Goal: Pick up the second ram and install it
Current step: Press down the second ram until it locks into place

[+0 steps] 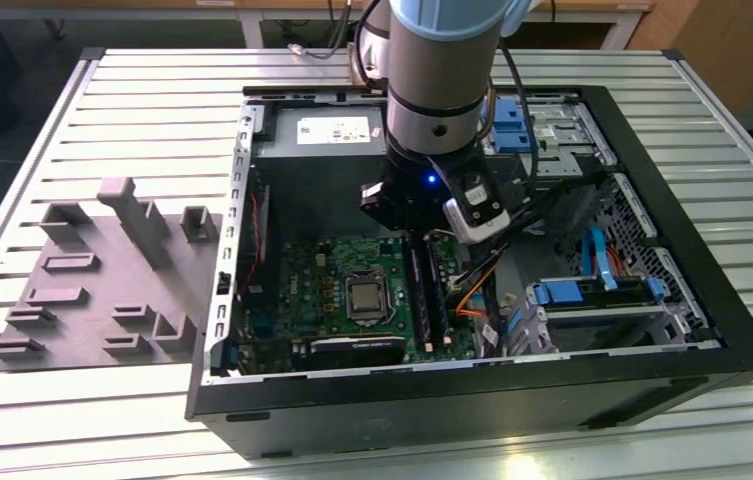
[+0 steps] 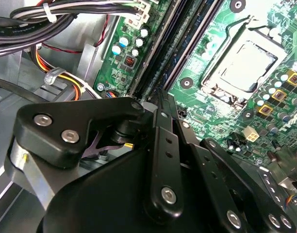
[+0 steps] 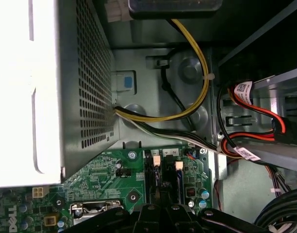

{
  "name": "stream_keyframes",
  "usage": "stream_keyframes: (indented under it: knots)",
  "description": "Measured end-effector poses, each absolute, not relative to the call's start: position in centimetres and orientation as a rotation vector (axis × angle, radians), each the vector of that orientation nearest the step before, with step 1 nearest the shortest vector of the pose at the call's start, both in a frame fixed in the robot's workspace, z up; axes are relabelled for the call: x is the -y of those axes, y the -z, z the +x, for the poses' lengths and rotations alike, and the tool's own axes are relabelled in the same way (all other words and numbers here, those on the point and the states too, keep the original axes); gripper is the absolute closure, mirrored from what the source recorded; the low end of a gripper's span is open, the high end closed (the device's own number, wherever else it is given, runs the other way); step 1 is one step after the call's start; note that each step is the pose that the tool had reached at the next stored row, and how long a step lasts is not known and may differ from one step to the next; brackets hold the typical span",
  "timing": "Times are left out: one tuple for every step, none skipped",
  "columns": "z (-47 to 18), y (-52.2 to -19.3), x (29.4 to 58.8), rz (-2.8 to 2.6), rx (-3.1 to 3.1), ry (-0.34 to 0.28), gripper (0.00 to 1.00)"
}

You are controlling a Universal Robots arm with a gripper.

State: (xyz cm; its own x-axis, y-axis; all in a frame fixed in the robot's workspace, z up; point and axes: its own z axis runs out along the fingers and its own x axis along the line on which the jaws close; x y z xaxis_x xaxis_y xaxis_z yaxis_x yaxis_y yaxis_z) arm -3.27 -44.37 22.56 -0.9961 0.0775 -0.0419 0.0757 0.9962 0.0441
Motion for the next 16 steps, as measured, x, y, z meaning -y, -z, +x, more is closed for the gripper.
stream_keyframes:
  knots:
    - [-3.27, -22.54, 44.36, 0.121, -3.095, -0.066, 0.89]
    - [-3.27, -22.52, 44.35, 0.122, -3.095, -0.066, 0.89]
    - [-3.27, -22.5, 44.34, 0.124, -3.095, -0.066, 0.89]
    - [-3.27, -22.48, 44.32, 0.125, -3.095, -0.066, 0.89]
    - [-3.27, -22.46, 44.31, 0.127, -3.095, -0.066, 0.89]
    - [-3.27, -22.44, 44.3, 0.128, -3.095, -0.066, 0.89]
    - [-3.27, -22.42, 44.29, 0.13, -3.094, -0.066, 0.89]
    - [-3.27, -22.4, 44.28, 0.131, -3.094, -0.065, 0.89]
    - [-3.28, -22.38, 44.27, 0.133, -3.094, -0.066, 0.89]
    - [-3.28, -22.36, 44.26, 0.134, -3.094, -0.066, 0.89]
    - [-3.27, -22.33, 44.25, 0.136, -3.094, -0.066, 0.89]
    - [-3.27, -22.3, 44.24, 0.138, -3.094, -0.065, 0.89]
    - [-3.27, -22.27, 44.23, 0.139, -3.094, -0.065, 0.89]
    - [-3.27, -22.24, 44.22, 0.141, -3.094, -0.065, 0.89]
    - [-3.27, -22.21, 44.21, 0.142, -3.094, -0.065, 0.89]
    - [-3.27, -22.18, 44.2, 0.143, -3.094, -0.065, 0.89]
